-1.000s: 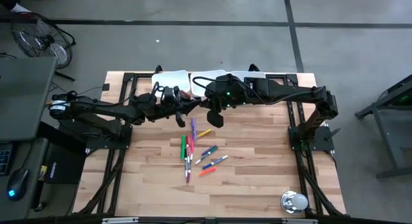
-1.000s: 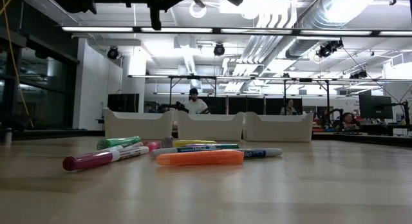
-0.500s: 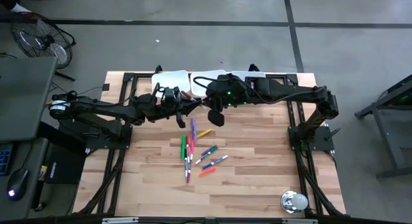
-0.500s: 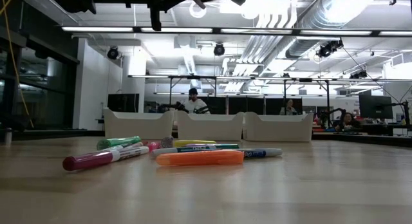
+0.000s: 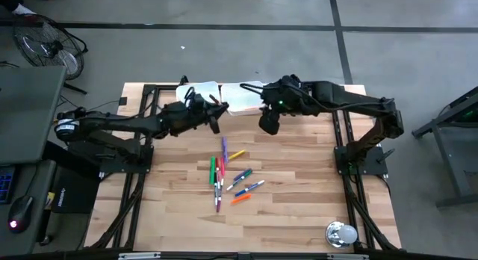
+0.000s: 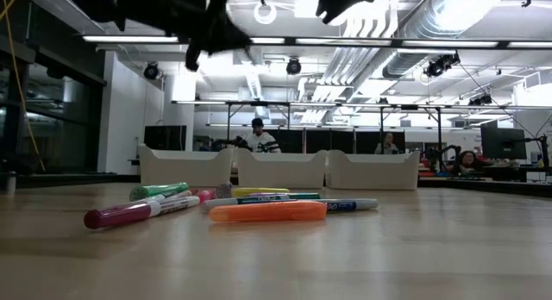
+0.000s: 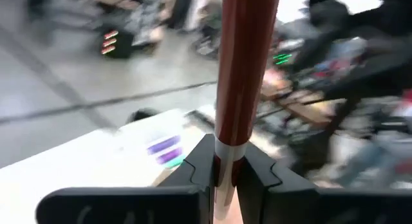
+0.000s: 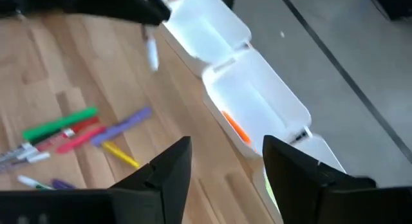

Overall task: Pick & Place Markers
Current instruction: Put the brown marker pen into the left white bin

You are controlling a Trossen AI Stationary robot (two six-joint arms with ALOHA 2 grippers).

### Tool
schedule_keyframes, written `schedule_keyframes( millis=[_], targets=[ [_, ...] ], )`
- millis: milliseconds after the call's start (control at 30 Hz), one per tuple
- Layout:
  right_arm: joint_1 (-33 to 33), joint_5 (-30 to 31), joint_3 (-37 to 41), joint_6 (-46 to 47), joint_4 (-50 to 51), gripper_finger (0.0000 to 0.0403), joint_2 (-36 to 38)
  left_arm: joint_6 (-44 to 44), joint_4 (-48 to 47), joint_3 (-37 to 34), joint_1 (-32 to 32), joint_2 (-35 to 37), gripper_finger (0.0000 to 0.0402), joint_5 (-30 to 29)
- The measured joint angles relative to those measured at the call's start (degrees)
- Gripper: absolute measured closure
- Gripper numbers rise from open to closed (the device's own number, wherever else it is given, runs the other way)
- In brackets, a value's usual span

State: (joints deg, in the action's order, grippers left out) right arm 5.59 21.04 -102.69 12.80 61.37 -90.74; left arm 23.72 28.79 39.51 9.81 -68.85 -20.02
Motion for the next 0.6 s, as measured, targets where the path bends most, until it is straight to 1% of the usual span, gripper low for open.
schedule_keyframes(
  millis=[67,167,300,433,600],
  targets=[
    [0.1,0.5,0.0,0.2,1.9,0.0222,0.0,1.9,-4.0,-0.1,2.8,0.0,0.0373,0.0],
    [0.1,2.0,0.1,0.2,3.5,0.0222,0.0,5.8,-10.3,-0.1,7.4,0.3,0.0373,1.6],
    [0.1,3.1,0.6,0.2,4.0,0.0221,0.0,6.7,-18.9,-0.1,12.8,0.2,0.0373,3.4],
    [0.1,4.8,0.5,0.0,3.9,0.0221,0.0,4.7,-24.6,-0.1,18.2,0.0,0.0373,6.6],
    [0.4,5.6,0.5,-0.2,4.0,0.0221,0.0,-2.6,-27.5,-0.1,24.2,0.0,0.0373,10.8]
  ],
)
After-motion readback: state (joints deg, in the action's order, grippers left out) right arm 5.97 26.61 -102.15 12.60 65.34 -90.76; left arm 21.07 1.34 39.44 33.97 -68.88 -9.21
